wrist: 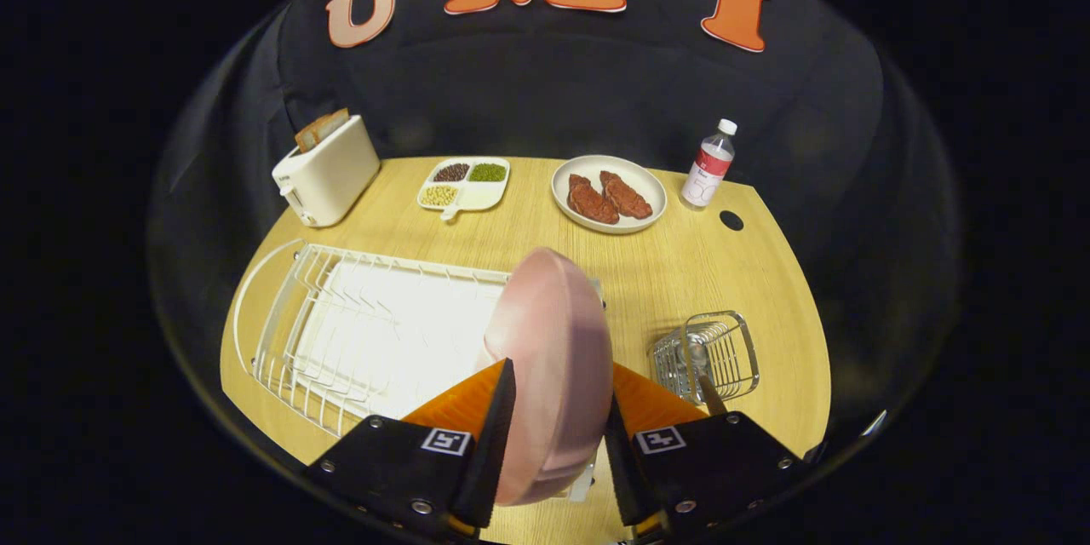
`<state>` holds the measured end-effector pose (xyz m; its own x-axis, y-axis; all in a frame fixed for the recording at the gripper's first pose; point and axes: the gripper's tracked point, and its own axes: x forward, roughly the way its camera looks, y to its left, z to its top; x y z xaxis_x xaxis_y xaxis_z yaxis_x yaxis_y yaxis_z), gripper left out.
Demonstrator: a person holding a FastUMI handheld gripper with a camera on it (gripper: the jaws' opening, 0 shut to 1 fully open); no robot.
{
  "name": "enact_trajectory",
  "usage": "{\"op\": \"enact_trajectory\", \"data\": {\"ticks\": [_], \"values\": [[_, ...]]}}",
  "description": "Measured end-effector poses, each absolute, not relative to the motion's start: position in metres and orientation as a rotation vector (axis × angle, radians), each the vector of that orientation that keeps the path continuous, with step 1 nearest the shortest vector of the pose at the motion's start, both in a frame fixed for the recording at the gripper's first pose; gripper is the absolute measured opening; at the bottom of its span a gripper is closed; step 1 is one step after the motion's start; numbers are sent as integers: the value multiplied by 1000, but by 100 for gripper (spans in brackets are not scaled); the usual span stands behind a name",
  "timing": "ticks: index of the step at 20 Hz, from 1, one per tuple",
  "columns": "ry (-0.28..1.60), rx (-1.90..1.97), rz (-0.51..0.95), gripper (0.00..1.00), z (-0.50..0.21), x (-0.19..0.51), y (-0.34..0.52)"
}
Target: Take the plate from the dish rack, then take the spoon from the basket and place it into the plate.
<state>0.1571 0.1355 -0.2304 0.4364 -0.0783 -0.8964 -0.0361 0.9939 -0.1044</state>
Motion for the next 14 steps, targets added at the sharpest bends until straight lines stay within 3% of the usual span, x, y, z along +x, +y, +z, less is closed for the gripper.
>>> {"op": "enact_trajectory", "data": {"ticks": [1,2,4,8,14], "values": [[1125,-109,-29,52,-231,156,138],[1113,-101,-50,42,-231,160,136],[1119,-101,-82,37,-230,157,132],[1084,-95,-114,32,-214,160,131],[1028,-106,-149,32,-194,162,121]]}}
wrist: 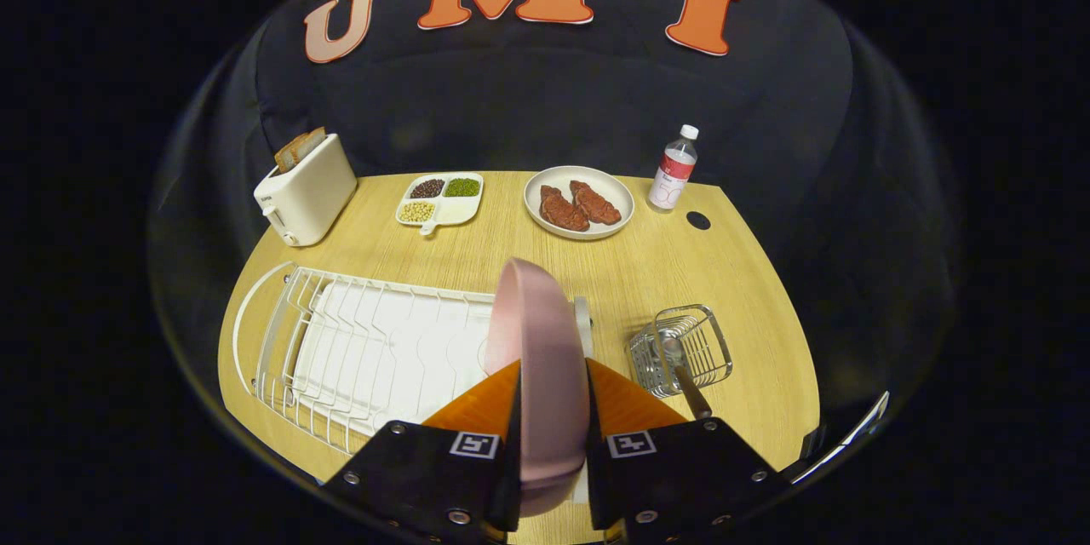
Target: Take the plate from the dish rack, then take the spoon from the basket and place it into the plate.
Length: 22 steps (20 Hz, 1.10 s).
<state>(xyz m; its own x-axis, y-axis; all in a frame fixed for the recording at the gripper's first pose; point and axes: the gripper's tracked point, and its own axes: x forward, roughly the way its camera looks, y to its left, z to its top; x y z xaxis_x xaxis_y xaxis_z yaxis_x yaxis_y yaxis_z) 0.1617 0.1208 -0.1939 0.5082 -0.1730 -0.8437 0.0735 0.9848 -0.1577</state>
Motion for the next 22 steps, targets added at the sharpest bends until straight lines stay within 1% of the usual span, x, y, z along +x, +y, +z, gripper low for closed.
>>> {"op": "enact_trajectory", "data": {"ticks": [2,4,7,11,22], "values": [[999,-118,-166,28,-185,164,111],[995,-69,-141,26,-175,160,116],[949,-33,-115,26,-155,155,112],[911,26,-70,26,-136,127,109],[888,172,55,26,-133,38,118]]}}
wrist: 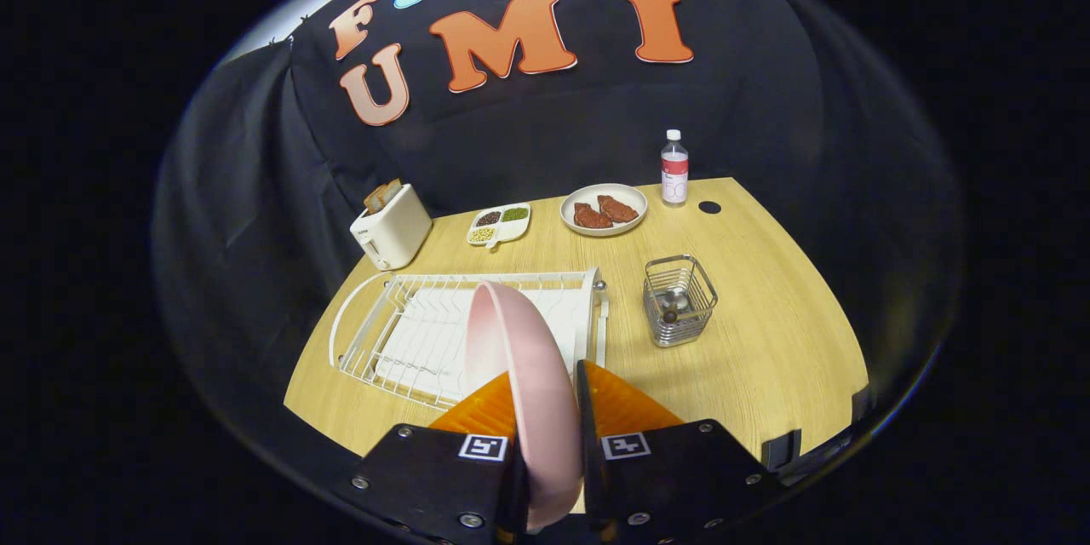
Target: Take the plate from the dish rack, then take the spoon from the basket and place it into the plate.
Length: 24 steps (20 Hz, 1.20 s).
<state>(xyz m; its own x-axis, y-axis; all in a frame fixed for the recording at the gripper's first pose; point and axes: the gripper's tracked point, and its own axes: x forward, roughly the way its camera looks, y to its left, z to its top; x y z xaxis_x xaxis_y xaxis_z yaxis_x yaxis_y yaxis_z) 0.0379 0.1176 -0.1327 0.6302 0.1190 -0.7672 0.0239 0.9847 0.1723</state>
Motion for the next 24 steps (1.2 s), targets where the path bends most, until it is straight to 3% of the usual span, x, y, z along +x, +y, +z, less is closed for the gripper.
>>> {"op": "enact_trajectory", "data": {"ticks": [24], "values": [[1096,493,91,26,-253,-83,163]]}}
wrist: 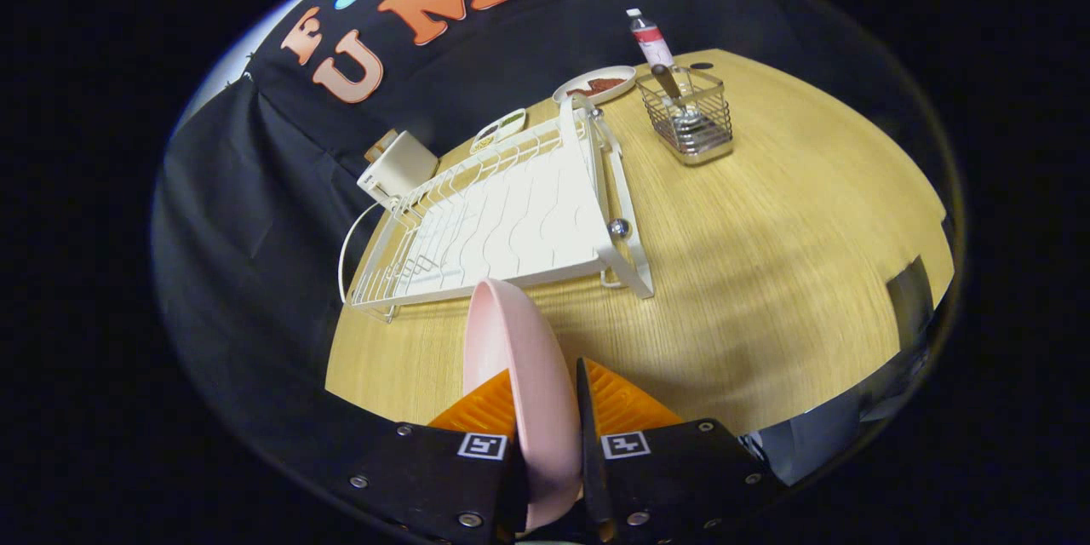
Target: Take the plate from the dish rack, then take the spoon from the basket and place it into the plate.
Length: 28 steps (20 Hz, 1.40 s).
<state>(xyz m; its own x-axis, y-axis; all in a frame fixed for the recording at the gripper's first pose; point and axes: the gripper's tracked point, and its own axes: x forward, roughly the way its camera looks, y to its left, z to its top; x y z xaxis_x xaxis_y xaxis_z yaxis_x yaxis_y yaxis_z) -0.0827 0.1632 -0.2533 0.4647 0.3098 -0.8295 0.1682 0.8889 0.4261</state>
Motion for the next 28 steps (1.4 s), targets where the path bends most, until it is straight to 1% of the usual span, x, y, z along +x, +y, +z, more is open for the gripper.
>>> {"op": "enact_trajectory", "data": {"ticks": [6,7,9,10,14,17,18,24,28], "values": [[1132,591,107,26,-270,-86,165],[1131,572,99,26,-272,-83,161],[1128,482,69,29,-283,-80,149],[1126,449,62,36,-282,-81,144],[1112,341,22,50,-290,-77,131],[1073,238,-22,55,-292,-69,113],[1066,238,-23,61,-289,-68,113],[957,194,-53,74,-271,-47,99],[869,151,-56,81,-255,-28,93]]}}
